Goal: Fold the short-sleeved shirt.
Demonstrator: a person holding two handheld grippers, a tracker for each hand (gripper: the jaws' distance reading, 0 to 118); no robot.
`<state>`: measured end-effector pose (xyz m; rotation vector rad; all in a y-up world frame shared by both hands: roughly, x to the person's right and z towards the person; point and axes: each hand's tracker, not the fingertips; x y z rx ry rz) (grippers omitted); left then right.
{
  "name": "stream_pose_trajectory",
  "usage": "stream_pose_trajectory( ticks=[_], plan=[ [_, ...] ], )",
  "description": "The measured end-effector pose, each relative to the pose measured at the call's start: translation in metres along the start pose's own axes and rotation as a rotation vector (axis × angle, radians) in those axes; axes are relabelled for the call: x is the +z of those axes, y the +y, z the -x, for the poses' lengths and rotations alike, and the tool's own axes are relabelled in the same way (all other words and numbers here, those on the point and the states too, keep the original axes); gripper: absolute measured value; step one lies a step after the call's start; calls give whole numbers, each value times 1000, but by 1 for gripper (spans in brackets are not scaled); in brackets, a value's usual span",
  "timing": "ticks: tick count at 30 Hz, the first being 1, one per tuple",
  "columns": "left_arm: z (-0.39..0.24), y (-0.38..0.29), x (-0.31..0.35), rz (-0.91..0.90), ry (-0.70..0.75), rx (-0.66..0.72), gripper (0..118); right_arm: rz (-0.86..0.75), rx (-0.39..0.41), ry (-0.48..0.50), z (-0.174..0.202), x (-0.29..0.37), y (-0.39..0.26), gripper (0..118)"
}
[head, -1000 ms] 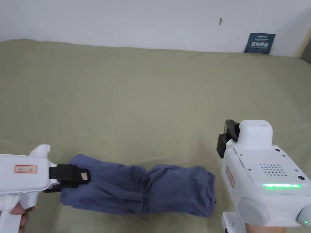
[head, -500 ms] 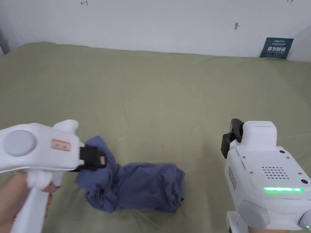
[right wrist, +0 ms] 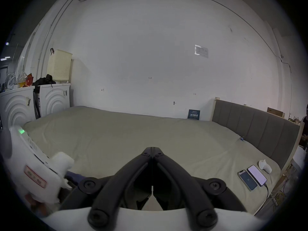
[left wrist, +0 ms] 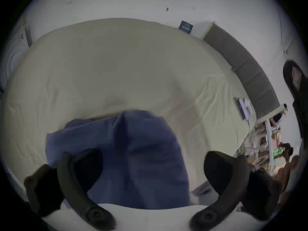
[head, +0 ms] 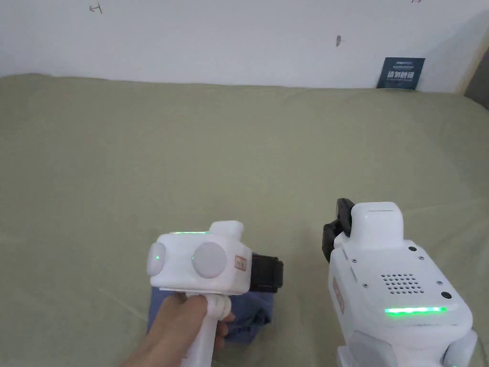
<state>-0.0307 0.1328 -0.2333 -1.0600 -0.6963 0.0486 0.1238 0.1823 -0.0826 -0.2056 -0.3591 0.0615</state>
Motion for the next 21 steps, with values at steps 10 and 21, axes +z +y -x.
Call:
stream_pose_trajectory(
  ticks=[10,21],
  plan=[
    [81,-10,44,-32,-372,204,0,36,-52,-8,-6,-5,-7,0],
    [94,-49,-53,128,-387,252,0,117,-78,29,-5,-8,-27,0]
  ],
)
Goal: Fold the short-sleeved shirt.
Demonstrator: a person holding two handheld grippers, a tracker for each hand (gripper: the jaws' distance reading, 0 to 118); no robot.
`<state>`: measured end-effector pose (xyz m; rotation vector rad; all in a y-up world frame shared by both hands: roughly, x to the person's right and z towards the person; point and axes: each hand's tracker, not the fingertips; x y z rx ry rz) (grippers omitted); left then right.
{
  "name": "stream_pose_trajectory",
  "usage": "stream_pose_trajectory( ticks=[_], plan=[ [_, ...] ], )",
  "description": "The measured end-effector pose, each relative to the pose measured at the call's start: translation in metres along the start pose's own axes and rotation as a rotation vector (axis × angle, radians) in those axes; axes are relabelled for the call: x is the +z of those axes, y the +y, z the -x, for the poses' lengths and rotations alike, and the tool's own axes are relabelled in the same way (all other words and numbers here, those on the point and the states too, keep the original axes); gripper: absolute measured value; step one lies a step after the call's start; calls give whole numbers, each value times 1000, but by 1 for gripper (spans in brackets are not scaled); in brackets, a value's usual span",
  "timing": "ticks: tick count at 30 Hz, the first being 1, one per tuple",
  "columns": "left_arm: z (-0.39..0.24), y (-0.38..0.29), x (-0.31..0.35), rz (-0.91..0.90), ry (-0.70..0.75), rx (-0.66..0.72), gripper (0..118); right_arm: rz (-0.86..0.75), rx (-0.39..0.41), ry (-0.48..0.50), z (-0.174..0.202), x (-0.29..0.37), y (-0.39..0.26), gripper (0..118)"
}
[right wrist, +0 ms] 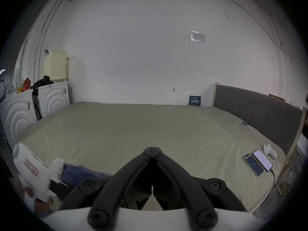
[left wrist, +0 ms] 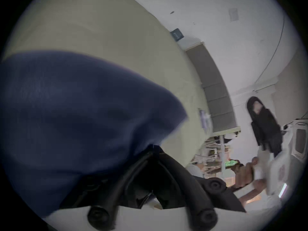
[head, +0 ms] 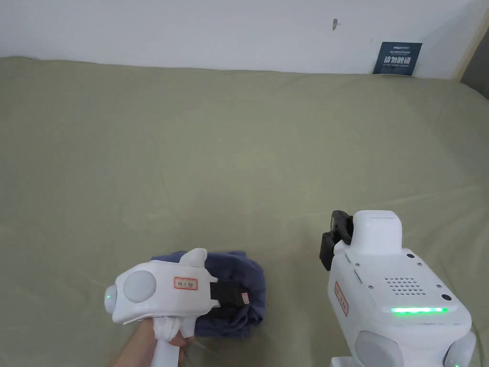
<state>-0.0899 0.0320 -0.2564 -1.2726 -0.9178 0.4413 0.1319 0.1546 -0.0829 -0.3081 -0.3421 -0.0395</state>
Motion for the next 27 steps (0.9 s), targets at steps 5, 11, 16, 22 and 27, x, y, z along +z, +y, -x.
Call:
stream_pose_trajectory(
  ticks=[5,11,16,22,27],
  plan=[
    [-17,6,34,-52,-60,-18,0,36,-16,80,3,-2,-4,0],
    [-16,15,131,-172,27,-93,0,368,-351,679,12,-38,-17,0],
    [14,11,166,-179,219,-103,0,650,-471,937,37,-97,-61,0],
    [50,17,164,-142,149,-16,6,884,-704,1019,29,-160,-117,0],
    [71,28,144,-66,-39,53,118,920,-890,1115,16,-175,-135,0]
  ],
)
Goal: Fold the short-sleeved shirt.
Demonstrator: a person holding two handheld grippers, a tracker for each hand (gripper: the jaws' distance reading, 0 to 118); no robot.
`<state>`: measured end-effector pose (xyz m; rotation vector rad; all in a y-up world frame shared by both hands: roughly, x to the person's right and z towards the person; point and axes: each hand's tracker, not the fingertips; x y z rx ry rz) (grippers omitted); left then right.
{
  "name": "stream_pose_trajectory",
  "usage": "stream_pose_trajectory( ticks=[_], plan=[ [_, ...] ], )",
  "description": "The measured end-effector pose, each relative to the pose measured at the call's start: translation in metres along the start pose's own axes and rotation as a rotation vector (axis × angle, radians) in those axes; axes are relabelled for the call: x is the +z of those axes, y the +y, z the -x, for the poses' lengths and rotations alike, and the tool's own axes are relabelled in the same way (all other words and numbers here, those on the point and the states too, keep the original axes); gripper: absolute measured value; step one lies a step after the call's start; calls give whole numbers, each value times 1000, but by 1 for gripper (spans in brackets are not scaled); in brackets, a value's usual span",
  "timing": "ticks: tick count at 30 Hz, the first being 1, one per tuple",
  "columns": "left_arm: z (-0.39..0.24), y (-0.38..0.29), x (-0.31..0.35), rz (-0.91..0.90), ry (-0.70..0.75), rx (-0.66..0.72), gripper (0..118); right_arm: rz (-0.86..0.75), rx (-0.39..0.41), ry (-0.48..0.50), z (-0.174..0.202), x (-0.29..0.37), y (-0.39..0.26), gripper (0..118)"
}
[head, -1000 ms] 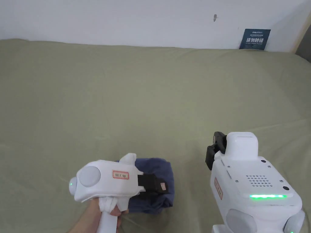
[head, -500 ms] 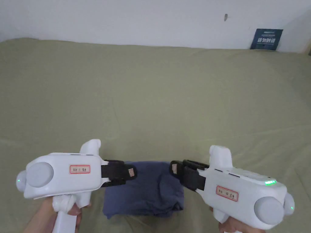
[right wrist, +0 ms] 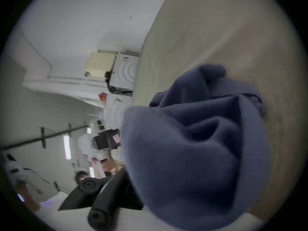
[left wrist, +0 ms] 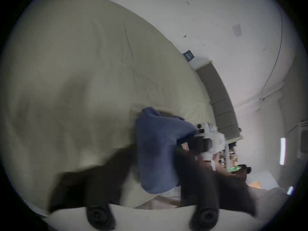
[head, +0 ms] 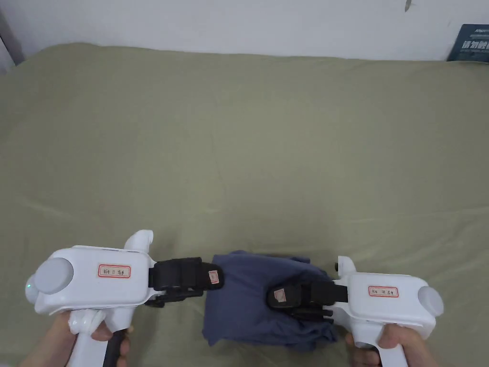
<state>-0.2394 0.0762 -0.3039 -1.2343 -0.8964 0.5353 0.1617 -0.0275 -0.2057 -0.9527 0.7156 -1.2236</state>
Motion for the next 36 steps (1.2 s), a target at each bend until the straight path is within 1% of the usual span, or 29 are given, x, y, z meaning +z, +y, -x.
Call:
stream_pose_trajectory(
  ticks=[1,3,4,5,7,8,9,11,12,13,15,16,17,18,19,20,21,22,23,24,25,27,33,36],
  plan=[
    [2,0,-8,29,-43,17,116,4,3,4,-1,0,1,0],
    [4,2,-21,24,-108,45,114,9,-2,7,1,-1,1,0],
    [3,4,-29,28,-108,59,111,12,0,10,1,-1,0,0],
    [3,5,-39,35,-102,61,105,13,-1,11,1,0,1,0],
    [2,5,-57,61,-96,54,88,13,-6,17,-1,-1,1,0],
    [0,3,-64,66,-78,43,71,9,-9,20,-1,0,1,0],
    [-3,2,-67,53,-34,7,40,3,-14,22,-1,0,0,0],
    [5,4,-64,18,24,-5,38,-11,-23,25,0,0,-2,0],
    [8,5,-64,23,37,-3,38,-34,-18,-13,8,3,-3,0],
    [11,6,-65,38,26,5,38,-48,23,-90,19,5,-4,0],
    [7,7,-61,35,31,5,38,-81,228,-290,58,18,-13,0],
    [5,7,-59,34,37,-2,38,-147,344,-331,81,27,-24,0],
    [2,7,-59,35,44,-5,38,-198,441,-384,104,35,-33,0],
    [0,7,-58,36,56,-11,38,-310,528,-475,126,43,-42,0],
    [-5,4,-57,33,64,-19,38,-487,663,-681,152,44,-56,0],
    [-8,3,-55,30,72,-29,38,-677,825,-913,175,43,-72,0],
    [-11,3,-53,29,78,-36,37,-762,950,-1030,185,40,-78,0],
    [-14,3,-51,25,86,-39,37,-844,1015,-1141,195,38,-82,0],
    [-19,0,-49,22,92,-41,37,-924,1029,-1197,202,40,-85,0],
    [-22,0,-47,18,97,-48,37,-961,1033,-1156,209,44,-86,0],
    [-25,-1,-45,19,104,-50,37,-1007,1012,-1137,214,47,-89,0],
    [-29,-2,-41,13,112,-56,37,-1048,1008,-1143,220,50,-87,0],
    [-27,-1,-28,-2,131,-60,37,-1078,986,-1115,228,43,-92,0],
    [-17,2,-13,-20,145,-54,37,-1066,1016,-1128,229,30,-90,0]
  ],
)
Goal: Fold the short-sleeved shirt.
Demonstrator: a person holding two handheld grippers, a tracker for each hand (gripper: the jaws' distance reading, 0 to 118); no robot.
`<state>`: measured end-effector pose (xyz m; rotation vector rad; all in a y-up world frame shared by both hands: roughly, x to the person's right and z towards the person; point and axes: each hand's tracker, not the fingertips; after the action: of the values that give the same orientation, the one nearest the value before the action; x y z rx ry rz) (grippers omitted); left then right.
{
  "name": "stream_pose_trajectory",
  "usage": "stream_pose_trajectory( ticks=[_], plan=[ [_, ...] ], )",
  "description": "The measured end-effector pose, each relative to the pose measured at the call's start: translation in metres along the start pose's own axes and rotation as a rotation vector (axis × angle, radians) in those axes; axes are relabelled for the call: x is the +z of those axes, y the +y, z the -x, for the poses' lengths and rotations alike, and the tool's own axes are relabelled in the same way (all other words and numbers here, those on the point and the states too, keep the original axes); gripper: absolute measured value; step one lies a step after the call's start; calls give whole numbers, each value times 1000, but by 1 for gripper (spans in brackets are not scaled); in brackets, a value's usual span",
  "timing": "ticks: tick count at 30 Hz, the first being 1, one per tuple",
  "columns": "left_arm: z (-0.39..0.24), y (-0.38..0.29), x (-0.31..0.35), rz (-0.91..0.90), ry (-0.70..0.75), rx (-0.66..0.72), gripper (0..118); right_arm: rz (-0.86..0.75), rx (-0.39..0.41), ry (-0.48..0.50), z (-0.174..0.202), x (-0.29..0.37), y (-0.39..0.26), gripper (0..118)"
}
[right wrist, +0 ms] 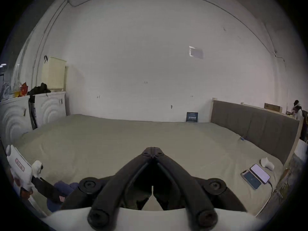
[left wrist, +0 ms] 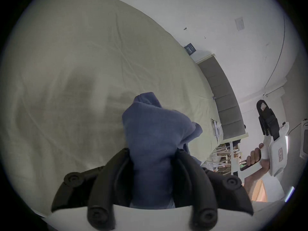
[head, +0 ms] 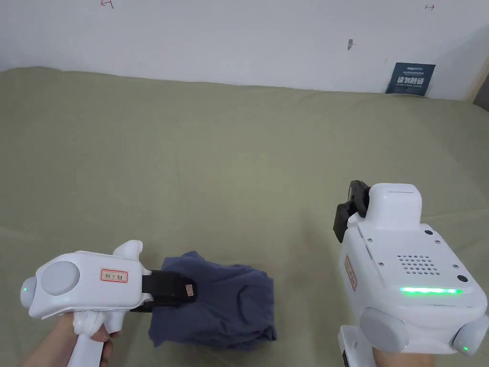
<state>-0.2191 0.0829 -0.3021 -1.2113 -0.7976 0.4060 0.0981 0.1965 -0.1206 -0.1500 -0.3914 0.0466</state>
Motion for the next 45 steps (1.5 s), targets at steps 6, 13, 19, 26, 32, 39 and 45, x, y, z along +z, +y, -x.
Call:
stream_pose_trajectory(
  ticks=[6,13,19,26,32,39,45],
  plan=[
    [42,13,60,-33,38,29,37,11,19,122,52,-9,0,0],
    [129,46,169,-90,162,65,37,29,31,290,162,-27,-7,0],
    [208,85,246,-101,266,94,37,65,13,479,272,-49,-18,0],
    [264,150,292,-34,363,53,37,94,17,595,369,-70,-35,0],
    [296,192,301,36,421,26,37,102,8,591,409,-90,-47,0],
    [300,194,293,76,474,38,38,106,46,650,417,-93,-56,0],
    [284,194,297,17,626,-39,118,129,54,665,408,-89,-56,0]
  ],
)
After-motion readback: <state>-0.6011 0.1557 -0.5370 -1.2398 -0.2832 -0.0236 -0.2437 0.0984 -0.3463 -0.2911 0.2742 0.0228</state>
